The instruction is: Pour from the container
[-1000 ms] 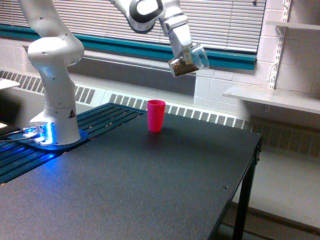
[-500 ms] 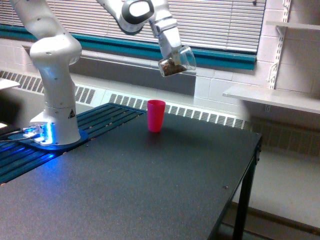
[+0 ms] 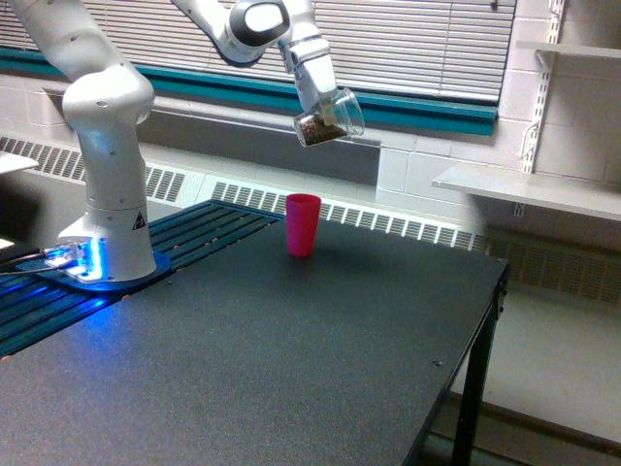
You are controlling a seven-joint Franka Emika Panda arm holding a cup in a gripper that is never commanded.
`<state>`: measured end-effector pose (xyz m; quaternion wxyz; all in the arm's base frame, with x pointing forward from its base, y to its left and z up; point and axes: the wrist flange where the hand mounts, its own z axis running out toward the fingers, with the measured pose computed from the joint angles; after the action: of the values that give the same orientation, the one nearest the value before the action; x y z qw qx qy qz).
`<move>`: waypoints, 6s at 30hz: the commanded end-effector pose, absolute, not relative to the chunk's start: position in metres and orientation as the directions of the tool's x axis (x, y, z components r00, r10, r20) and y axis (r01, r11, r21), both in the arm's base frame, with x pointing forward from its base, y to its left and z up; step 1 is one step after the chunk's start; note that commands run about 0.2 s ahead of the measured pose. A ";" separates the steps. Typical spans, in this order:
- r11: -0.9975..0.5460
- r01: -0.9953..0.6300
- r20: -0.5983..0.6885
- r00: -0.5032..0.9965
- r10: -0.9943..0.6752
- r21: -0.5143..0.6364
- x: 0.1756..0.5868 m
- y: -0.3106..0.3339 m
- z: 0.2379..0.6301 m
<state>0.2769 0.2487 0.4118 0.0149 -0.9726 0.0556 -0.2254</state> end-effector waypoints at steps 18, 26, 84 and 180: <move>-0.935 -0.335 0.401 0.846 -0.353 -0.117 0.242 0.270 0.401; -0.893 -0.426 0.368 0.814 -0.449 -0.146 0.235 0.271 0.395; -0.613 -0.753 0.057 0.620 -0.783 -0.240 0.220 0.293 0.362; -0.528 -0.827 -0.167 0.557 -0.813 -0.192 0.166 0.300 0.316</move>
<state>0.1674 0.3027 0.3236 0.1281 -0.8689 0.4773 0.0273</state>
